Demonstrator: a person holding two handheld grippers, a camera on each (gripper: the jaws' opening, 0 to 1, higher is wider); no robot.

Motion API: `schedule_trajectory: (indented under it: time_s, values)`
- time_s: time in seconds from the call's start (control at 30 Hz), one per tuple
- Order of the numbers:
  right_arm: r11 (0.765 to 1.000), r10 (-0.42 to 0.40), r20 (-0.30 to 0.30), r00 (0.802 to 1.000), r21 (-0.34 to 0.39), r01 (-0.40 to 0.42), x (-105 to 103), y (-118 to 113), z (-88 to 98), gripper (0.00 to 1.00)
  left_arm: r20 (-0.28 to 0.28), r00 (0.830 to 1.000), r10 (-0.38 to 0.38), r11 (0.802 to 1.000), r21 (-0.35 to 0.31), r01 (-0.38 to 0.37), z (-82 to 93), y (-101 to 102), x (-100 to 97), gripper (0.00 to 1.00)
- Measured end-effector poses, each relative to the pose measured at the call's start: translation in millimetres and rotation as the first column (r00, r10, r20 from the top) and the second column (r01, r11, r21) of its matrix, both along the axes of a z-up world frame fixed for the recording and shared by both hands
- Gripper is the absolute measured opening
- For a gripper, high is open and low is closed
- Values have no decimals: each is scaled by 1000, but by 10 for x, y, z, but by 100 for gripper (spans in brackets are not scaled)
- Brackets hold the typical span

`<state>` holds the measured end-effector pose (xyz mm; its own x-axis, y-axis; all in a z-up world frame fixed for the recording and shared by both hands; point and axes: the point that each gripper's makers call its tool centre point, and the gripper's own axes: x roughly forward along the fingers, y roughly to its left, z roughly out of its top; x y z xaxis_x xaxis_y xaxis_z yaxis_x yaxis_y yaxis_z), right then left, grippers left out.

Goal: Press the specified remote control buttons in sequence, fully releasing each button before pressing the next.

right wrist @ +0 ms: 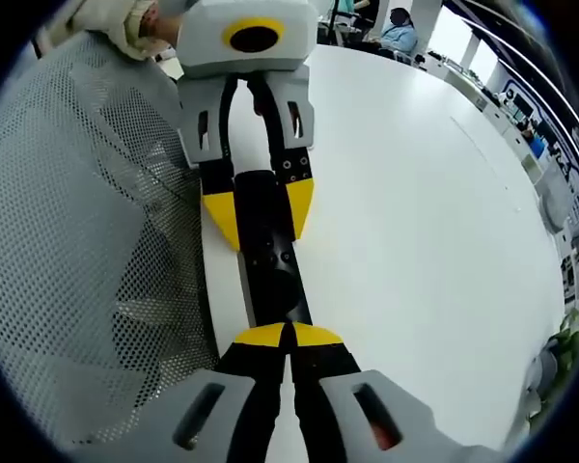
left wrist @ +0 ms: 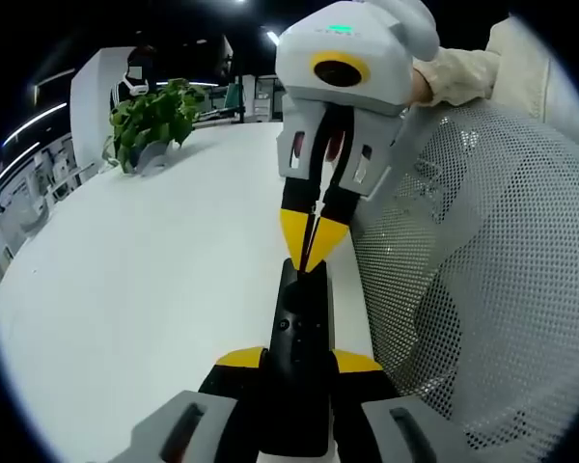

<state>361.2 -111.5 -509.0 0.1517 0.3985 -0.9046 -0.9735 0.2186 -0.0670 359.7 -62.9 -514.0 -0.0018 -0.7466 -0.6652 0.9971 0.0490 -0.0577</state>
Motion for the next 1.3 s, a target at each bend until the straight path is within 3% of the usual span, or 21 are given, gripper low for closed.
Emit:
schedule_trajectory:
  time_s: [0.1,0.23,0.43,0.57,0.67,0.73,0.83,1.03,1.17,1.3]
  values:
    - [1000,-20,-2,1000,-19,19,1,12,-5,0,2,1000,-2,1000,0,2,-2,0,-1,25]
    - [995,30,-14,999,-92,-31,9,17,-18,0,-1,1000,-3,1000,-2,3,-1,0,-3,25]
    - [985,-126,-142,982,-139,106,30,-2,-25,0,-2,1000,-2,1000,-3,2,1,0,-3,25]
    - [980,-166,-135,977,-131,148,31,-13,-23,0,-2,1000,-3,1000,-3,3,3,0,-4,25]
    - [971,-237,-76,968,-49,234,31,-16,-5,0,-4,1000,-4,1000,-4,4,3,1,-5,25]
    - [982,-191,-54,980,-23,190,15,-22,-2,0,-2,1000,-4,1000,-3,4,4,1,-6,25]
    - [979,-204,-98,974,-42,200,38,-14,-8,0,-2,1000,-4,1000,-1,4,3,1,-6,25]
    - [988,-152,-76,986,-40,149,36,-14,1,0,1,1000,3,1000,1,-3,-2,-1,-5,25]
    - [993,-114,-75,991,16,115,25,115,53,0,2,1000,2,1000,1,-2,-5,-3,-3,25]
    - [997,-73,-64,995,-24,72,-2,115,-8,0,-1,1000,1,1000,-1,-1,-2,0,-3,25]
